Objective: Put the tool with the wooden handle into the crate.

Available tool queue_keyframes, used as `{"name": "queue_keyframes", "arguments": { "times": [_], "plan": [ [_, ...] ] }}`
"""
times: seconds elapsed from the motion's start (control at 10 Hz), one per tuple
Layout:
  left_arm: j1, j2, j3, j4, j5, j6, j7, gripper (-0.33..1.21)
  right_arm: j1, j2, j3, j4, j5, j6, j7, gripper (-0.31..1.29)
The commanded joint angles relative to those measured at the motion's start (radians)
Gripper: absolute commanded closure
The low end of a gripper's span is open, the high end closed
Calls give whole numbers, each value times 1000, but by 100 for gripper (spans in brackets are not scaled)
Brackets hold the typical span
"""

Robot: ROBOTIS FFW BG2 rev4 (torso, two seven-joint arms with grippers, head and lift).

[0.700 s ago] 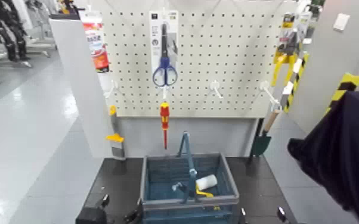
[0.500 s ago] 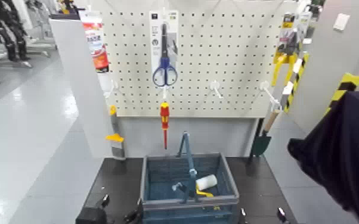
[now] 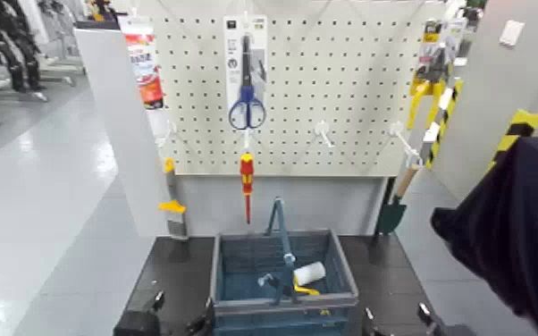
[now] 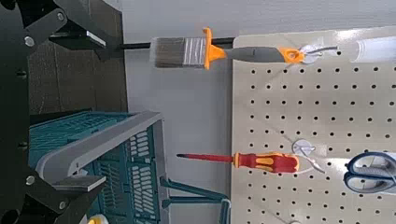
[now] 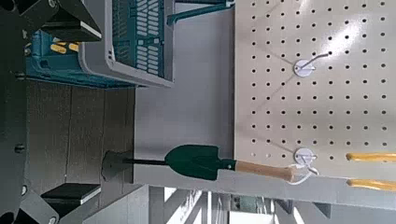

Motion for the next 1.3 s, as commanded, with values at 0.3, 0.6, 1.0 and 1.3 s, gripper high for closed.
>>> {"name": "queue_keyframes", "arguments": {
  "times": [0.3, 0.6, 1.0, 1.3],
  "plan": [
    [-1, -2, 0, 3, 4, -2, -3, 27, -146, -18, -202, 19, -34, 162, 293, 16],
    [-3, -5, 0, 3, 4, -2, -6, 27, -229, -73, -233, 55, -31, 202, 357, 16],
    [-8, -5, -3, 6, 4, 0, -9, 27, -341, -164, -225, 114, -31, 246, 431, 14],
    [-11, -5, -5, 8, 4, 0, -9, 27, -411, -219, -213, 169, -37, 251, 445, 10]
  ]
}}
